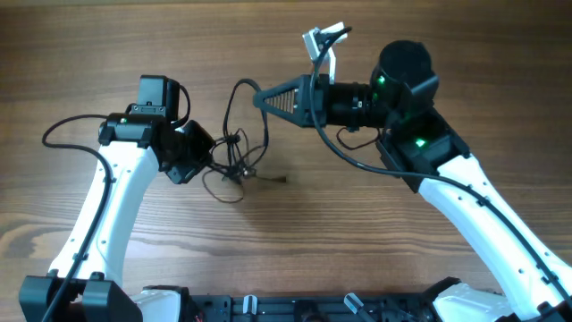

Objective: Untangle cables

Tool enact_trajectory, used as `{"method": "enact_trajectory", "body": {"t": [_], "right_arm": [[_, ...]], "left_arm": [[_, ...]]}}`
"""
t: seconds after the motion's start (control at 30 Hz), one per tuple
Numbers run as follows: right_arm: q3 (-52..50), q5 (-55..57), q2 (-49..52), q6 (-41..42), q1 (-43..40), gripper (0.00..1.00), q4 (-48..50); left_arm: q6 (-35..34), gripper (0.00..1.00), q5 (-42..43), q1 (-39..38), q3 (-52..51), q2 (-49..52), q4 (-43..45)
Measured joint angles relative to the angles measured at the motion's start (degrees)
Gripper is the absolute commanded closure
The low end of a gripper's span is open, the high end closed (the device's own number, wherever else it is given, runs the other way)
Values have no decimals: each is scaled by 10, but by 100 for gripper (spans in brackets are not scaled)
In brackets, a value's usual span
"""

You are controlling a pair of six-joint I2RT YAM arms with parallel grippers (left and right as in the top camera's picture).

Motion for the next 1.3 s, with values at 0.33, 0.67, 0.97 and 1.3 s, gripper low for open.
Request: {"method": "enact_trajectory", "body": {"t": [0.33, 0.67, 0.97, 1.3], "right_arm": [[7, 528, 0, -88, -79, 96, -616], [7, 677, 0, -30, -85, 30, -642], [7, 401, 0, -250, -102, 0, -545], [7, 278, 3, -404, -12, 0, -477]], "left_arm": [[54, 96, 108, 74, 39, -7, 36], [15, 96, 122, 101, 59, -68, 26], [35, 96, 424, 90, 65, -69, 216], [-80, 96, 467, 5, 65, -69, 412]]}}
